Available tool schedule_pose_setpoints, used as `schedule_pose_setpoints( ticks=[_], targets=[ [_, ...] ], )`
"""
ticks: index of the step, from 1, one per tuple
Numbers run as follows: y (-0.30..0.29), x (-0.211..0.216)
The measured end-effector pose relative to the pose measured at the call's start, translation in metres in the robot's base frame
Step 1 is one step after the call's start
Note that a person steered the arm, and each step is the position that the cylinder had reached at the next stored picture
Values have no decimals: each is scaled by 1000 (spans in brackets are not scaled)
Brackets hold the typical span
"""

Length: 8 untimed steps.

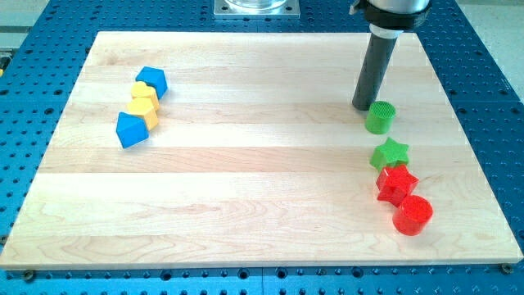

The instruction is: Place the blue triangle above the green circle

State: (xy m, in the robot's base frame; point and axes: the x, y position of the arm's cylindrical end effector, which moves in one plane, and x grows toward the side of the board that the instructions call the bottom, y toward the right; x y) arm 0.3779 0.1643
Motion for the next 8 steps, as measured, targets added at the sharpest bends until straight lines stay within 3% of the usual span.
schedule_pose_setpoints(
  ticks=[2, 3, 5, 6, 7, 8],
  targets=[
    [-2, 47],
    [-66, 28],
    [-257, 117],
    [-385, 84],
    [-386, 42],
    [-341, 37]
  ],
)
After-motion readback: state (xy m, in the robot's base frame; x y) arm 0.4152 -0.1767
